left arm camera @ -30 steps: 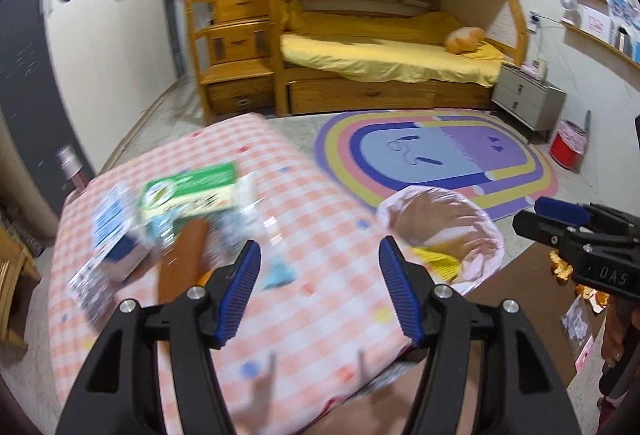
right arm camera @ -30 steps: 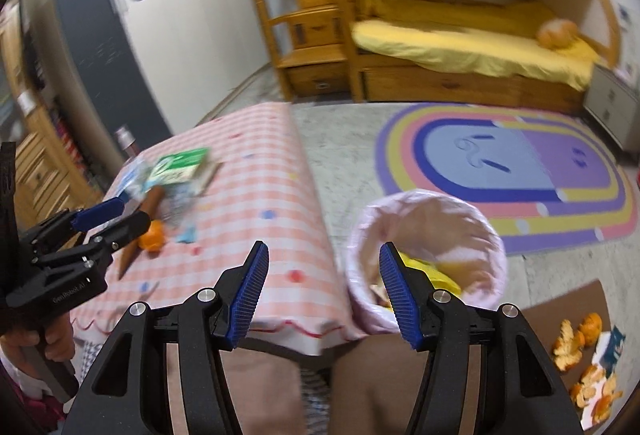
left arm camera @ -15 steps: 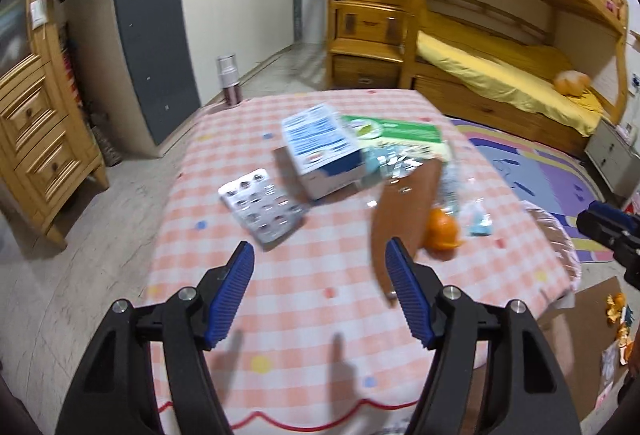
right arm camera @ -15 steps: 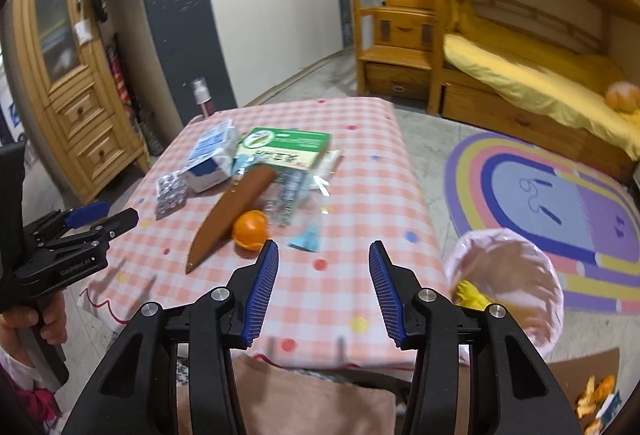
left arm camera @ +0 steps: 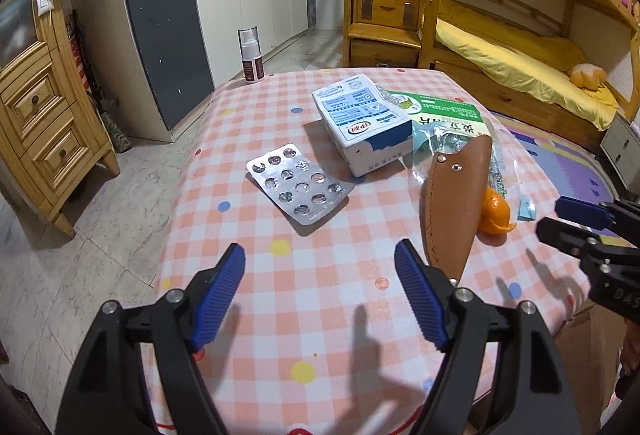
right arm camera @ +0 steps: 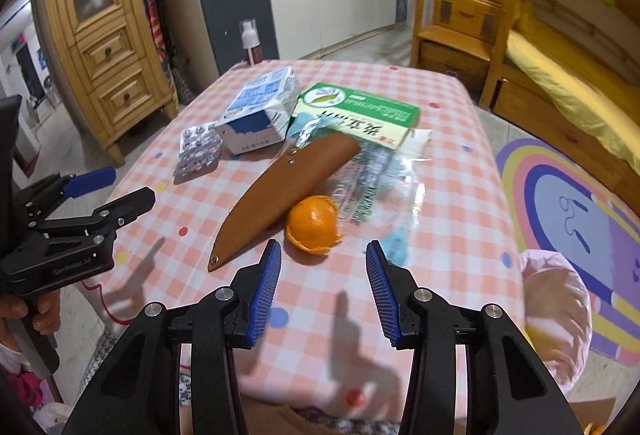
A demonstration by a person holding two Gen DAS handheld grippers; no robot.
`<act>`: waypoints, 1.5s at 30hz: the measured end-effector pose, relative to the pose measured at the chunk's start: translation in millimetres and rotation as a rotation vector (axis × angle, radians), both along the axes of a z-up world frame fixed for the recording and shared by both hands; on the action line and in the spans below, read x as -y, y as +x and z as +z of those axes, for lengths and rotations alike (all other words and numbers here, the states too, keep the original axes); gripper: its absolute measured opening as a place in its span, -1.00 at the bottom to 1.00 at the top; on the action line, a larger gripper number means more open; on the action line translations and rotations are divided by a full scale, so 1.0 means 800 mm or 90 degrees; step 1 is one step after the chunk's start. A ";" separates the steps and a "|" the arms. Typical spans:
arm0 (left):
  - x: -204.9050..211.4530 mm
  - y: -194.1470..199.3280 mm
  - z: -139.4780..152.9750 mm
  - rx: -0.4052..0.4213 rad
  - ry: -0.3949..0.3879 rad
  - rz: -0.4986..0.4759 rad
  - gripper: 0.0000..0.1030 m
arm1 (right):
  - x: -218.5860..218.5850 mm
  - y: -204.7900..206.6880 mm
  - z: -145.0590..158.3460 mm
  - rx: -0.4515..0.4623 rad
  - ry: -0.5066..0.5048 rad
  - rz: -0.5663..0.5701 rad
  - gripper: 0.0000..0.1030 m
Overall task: Collect trash
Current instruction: 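Move both open tools back over the table items, then grasp the brown leather sheath with left tool while right tool approaches the orange peel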
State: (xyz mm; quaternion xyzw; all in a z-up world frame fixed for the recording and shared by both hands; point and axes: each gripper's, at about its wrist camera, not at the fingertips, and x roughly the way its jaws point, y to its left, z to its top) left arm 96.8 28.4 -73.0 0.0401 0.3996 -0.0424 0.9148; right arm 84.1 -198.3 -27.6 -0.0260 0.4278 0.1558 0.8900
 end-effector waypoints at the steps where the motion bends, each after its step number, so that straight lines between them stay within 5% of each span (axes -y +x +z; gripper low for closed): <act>1: 0.002 0.001 -0.001 0.000 0.004 0.001 0.50 | -0.005 0.004 -0.004 -0.006 -0.005 0.004 -0.14; 15: 0.000 0.017 -0.017 -0.027 -0.009 0.003 0.52 | -0.022 0.049 -0.042 -0.076 -0.004 0.002 -0.13; 20: -0.002 0.016 -0.020 -0.033 -0.020 0.008 0.52 | -0.024 0.044 -0.040 -0.078 -0.010 0.014 -0.51; 25: 0.005 0.011 -0.017 -0.035 -0.026 -0.006 0.52 | -0.017 0.028 -0.027 -0.058 -0.061 0.009 -0.53; 29: 0.027 0.006 -0.014 -0.040 -0.039 -0.044 0.53 | 0.003 0.014 -0.019 -0.060 -0.067 0.002 -0.45; 35: 0.073 0.018 -0.020 -0.057 -0.042 -0.102 0.52 | 0.032 -0.005 0.004 -0.038 -0.008 -0.010 -0.06; 40: 0.099 0.048 -0.037 -0.090 -0.057 -0.135 0.45 | 0.058 -0.025 0.017 -0.014 0.033 -0.027 -0.04; 45: 0.117 0.069 -0.046 -0.082 -0.006 -0.147 0.25 | 0.078 -0.037 0.012 -0.008 0.032 -0.048 -0.04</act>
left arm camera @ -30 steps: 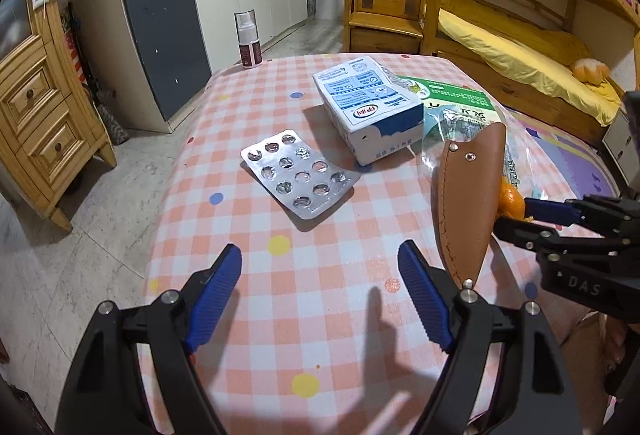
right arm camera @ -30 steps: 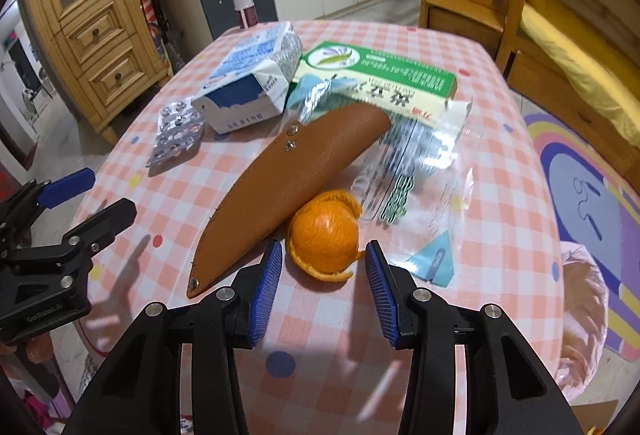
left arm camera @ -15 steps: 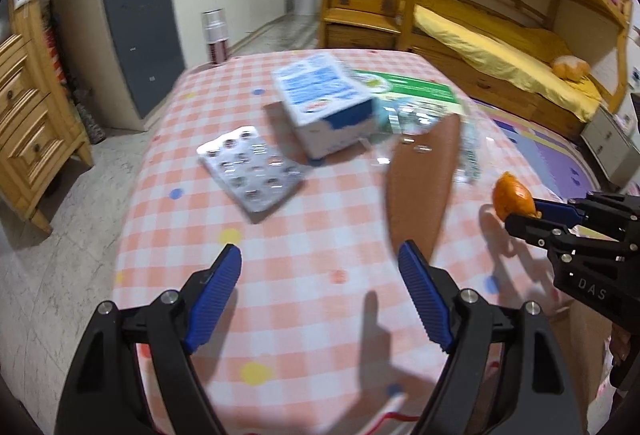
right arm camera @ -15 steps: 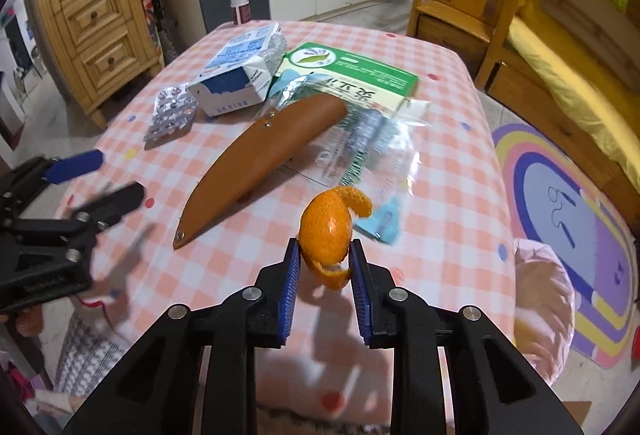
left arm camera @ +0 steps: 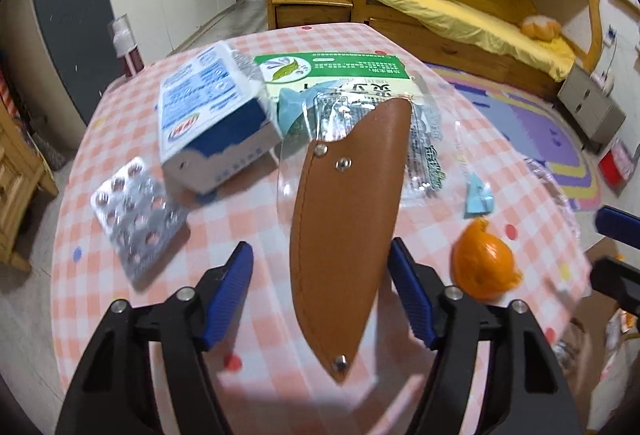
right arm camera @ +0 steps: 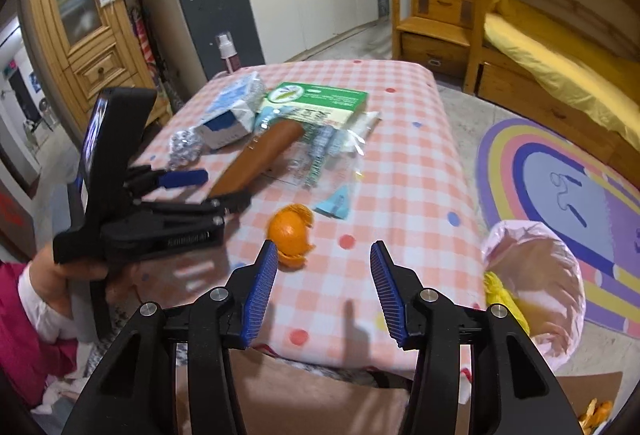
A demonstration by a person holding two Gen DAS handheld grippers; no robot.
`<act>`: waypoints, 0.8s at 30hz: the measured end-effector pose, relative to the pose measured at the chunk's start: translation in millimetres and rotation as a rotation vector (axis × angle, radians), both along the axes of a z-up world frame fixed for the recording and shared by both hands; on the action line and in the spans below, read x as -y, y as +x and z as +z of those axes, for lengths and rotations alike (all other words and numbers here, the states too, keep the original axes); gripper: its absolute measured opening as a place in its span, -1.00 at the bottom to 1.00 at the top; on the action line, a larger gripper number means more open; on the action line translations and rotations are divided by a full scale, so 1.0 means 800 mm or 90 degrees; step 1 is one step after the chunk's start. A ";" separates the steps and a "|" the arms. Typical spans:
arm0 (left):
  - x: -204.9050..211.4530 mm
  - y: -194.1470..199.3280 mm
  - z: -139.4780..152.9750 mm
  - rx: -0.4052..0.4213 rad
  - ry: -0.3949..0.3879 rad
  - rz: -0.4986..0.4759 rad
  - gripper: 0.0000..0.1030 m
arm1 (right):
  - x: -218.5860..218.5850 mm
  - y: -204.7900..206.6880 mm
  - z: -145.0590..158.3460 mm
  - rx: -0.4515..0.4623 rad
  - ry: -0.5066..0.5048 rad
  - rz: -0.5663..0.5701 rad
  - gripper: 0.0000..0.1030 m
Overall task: Collect trash
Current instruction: 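Grasp the brown leather sheath with left tool while right tool approaches the orange peel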
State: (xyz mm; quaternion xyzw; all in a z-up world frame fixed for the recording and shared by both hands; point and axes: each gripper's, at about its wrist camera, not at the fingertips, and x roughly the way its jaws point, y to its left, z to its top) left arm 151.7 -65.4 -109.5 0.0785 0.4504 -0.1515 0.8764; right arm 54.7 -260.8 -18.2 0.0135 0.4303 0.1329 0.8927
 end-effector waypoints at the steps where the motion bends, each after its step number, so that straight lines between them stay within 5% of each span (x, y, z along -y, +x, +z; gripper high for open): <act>1: 0.004 0.002 0.000 0.003 0.004 -0.008 0.13 | 0.002 -0.003 -0.002 -0.001 -0.001 -0.004 -0.04; 2: 0.008 0.002 0.001 0.006 0.010 -0.013 -0.10 | 0.005 -0.004 -0.004 -0.004 0.002 -0.006 -0.03; 12: -0.008 -0.059 0.026 0.042 0.015 -0.009 -0.12 | -0.006 -0.005 -0.020 -0.024 0.012 0.003 0.00; 17: -0.031 -0.072 0.034 0.032 -0.009 0.007 -0.12 | -0.021 0.009 -0.030 -0.023 -0.023 -0.003 -0.57; 24: -0.057 -0.068 0.030 0.025 -0.019 0.040 -0.12 | -0.040 0.035 -0.043 -0.043 -0.044 0.005 -0.63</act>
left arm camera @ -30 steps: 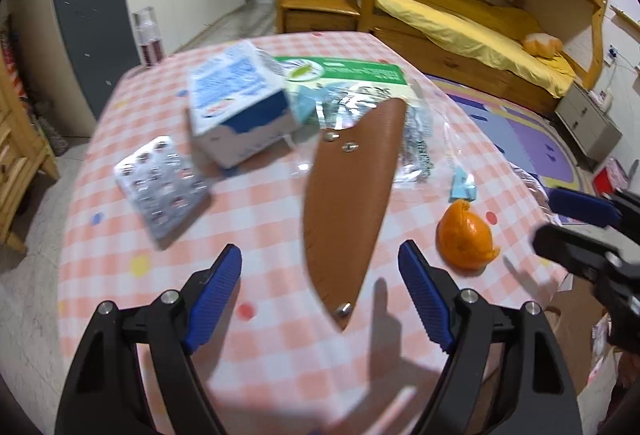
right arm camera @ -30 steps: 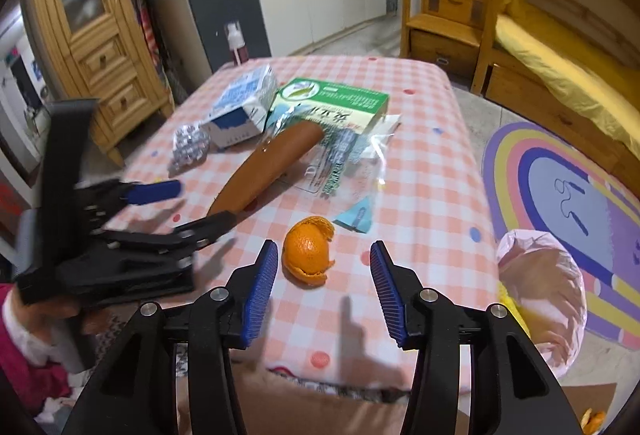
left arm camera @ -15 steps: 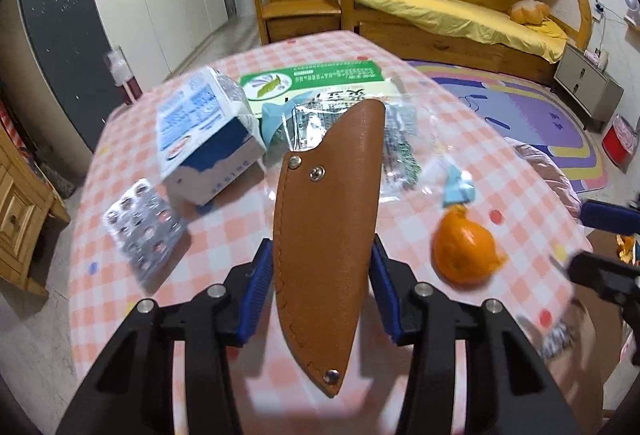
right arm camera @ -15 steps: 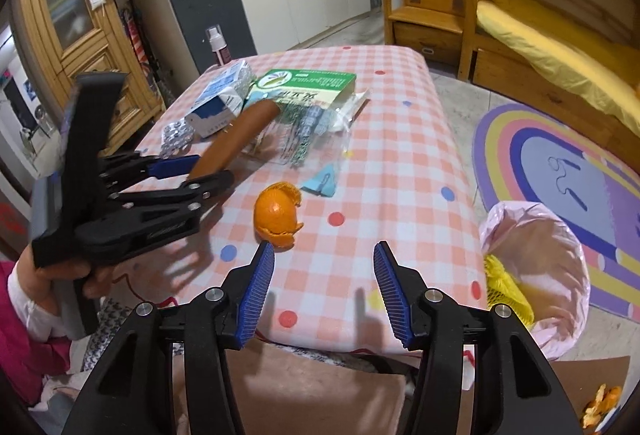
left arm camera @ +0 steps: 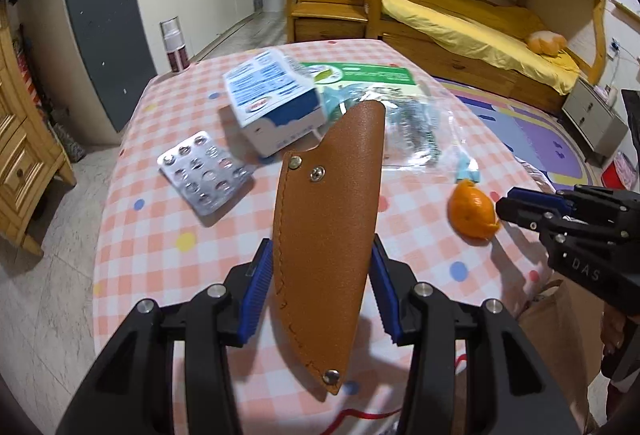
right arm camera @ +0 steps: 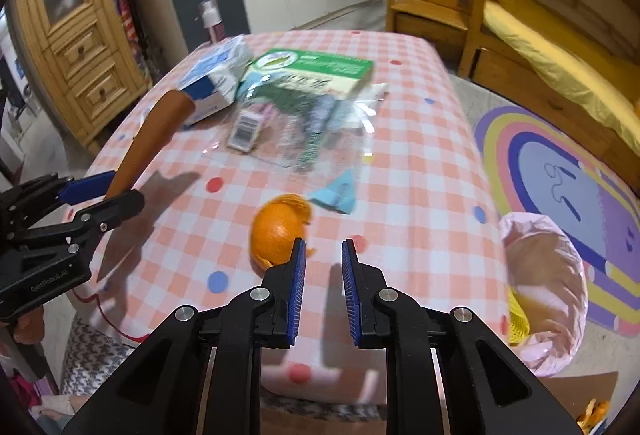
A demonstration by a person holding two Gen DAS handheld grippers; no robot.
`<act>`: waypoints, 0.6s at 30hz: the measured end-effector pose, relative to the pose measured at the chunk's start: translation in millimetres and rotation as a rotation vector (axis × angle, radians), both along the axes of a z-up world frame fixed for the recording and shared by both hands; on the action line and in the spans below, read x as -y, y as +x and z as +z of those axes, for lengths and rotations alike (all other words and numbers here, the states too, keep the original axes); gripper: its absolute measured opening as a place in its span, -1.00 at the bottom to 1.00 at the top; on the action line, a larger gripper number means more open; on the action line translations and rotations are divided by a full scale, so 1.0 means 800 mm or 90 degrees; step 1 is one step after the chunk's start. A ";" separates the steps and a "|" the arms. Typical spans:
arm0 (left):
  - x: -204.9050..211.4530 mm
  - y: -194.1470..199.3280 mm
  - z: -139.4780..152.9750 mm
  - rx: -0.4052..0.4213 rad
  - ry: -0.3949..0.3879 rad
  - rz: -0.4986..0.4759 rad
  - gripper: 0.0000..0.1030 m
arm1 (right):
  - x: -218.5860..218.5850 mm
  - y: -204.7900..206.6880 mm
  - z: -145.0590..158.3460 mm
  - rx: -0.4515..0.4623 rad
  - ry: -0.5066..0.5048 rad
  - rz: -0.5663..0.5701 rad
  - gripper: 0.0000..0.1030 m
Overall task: Collect trash
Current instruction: 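Grasp the brown leather sheath with left tool while right tool approaches the orange peel, then close the right tool on the orange peel and lift it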
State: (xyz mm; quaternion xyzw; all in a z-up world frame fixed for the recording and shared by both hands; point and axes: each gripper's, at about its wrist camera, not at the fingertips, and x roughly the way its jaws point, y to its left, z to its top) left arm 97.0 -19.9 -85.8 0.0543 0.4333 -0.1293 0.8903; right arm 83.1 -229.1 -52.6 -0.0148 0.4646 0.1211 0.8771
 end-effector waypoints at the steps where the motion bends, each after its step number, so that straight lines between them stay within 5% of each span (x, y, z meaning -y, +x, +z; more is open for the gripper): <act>1: -0.004 0.000 -0.001 -0.002 -0.002 0.002 -0.12 | -0.005 0.000 0.000 0.000 -0.005 0.006 -0.63; 13: -0.046 0.000 0.001 0.005 -0.019 0.039 -0.11 | -0.088 0.009 0.021 0.024 -0.028 0.112 -0.60; 15: -0.053 -0.002 0.002 0.008 -0.019 0.047 -0.12 | -0.082 0.006 0.027 0.027 -0.011 0.107 -0.42; 17: -0.059 -0.004 0.003 0.011 -0.023 0.051 -0.12 | -0.073 0.003 0.031 0.027 0.000 0.098 0.24; 18: -0.062 -0.005 0.004 0.012 -0.027 0.053 -0.12 | -0.069 0.000 0.031 0.025 0.004 0.097 0.31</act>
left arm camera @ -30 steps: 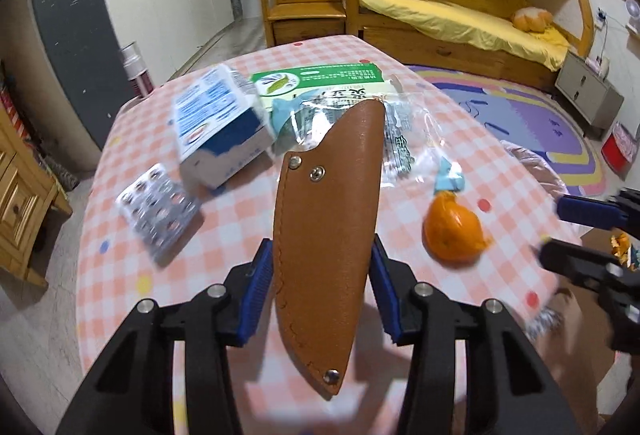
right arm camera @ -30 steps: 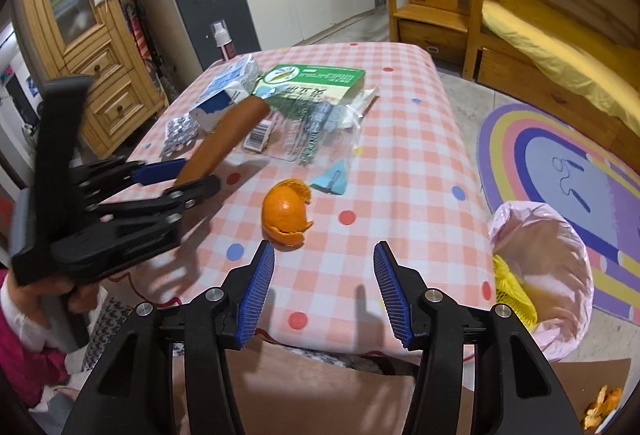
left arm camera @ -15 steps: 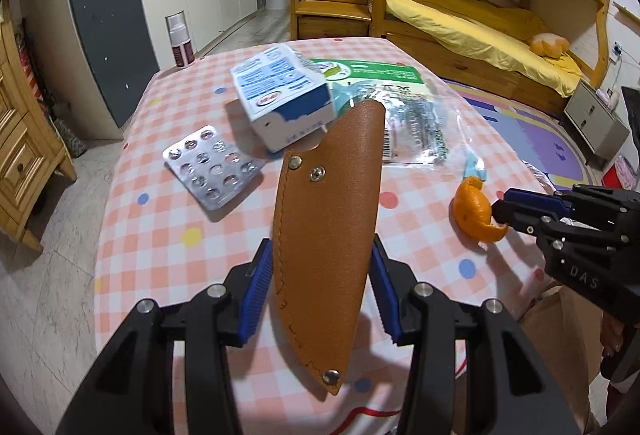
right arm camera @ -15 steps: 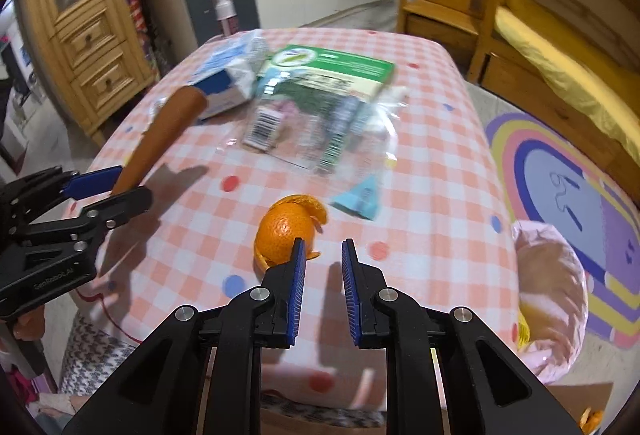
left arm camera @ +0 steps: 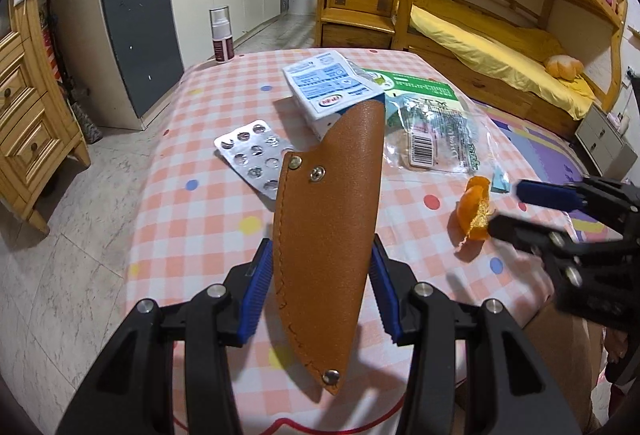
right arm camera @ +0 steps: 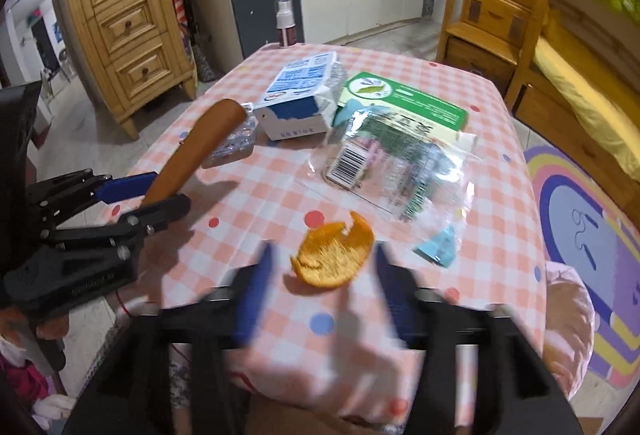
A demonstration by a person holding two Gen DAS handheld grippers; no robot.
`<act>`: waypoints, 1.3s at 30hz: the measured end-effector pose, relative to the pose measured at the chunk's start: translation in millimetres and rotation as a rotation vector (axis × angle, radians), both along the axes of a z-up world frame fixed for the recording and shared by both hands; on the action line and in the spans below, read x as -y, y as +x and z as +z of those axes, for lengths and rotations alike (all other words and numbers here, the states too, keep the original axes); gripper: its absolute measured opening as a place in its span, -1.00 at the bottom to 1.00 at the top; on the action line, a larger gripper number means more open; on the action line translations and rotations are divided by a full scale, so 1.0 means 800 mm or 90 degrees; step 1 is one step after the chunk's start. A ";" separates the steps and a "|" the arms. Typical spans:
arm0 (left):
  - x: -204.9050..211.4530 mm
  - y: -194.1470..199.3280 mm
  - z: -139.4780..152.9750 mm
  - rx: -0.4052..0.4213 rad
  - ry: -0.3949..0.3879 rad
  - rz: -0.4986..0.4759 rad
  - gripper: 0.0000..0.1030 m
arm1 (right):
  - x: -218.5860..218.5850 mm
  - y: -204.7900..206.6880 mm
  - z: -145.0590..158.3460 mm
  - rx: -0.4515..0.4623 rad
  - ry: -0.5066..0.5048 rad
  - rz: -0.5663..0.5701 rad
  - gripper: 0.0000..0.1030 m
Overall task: Collect trash
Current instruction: 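Close the right tool on the orange peel and lift it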
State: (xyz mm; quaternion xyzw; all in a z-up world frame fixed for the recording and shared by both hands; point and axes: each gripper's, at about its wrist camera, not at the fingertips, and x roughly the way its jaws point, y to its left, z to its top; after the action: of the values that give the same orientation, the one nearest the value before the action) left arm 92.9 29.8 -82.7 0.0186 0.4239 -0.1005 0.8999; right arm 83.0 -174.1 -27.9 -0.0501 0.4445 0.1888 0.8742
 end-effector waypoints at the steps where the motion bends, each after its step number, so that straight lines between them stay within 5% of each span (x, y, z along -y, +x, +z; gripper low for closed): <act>1: -0.001 0.000 0.001 0.001 -0.002 0.000 -0.12 | 0.003 -0.002 -0.003 -0.006 0.003 0.004 0.39; 20: 0.007 -0.001 -0.008 -0.015 0.000 -0.007 -0.12 | 0.019 0.012 -0.033 -0.054 0.026 0.053 0.34; 23: 0.010 -0.001 -0.008 -0.015 0.003 -0.008 -0.11 | 0.007 0.018 -0.037 -0.051 0.009 0.070 0.14; 29: 0.006 -0.002 -0.002 -0.012 0.011 0.003 -0.11 | -0.008 0.032 -0.043 -0.038 -0.009 0.086 0.12; 31: 0.007 -0.004 -0.001 -0.010 0.014 0.004 -0.12 | -0.009 0.031 -0.042 -0.033 -0.016 0.089 -0.25; 39: 0.028 -0.011 0.005 -0.008 0.019 -0.015 -0.12 | 0.015 0.007 -0.028 -0.006 0.005 0.065 -0.50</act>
State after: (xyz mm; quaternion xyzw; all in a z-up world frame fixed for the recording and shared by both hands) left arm 84.3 7.2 -78.5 0.0365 0.4307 -0.1051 0.8956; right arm 89.0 -186.1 -50.4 -0.0680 0.4449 0.2351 0.8615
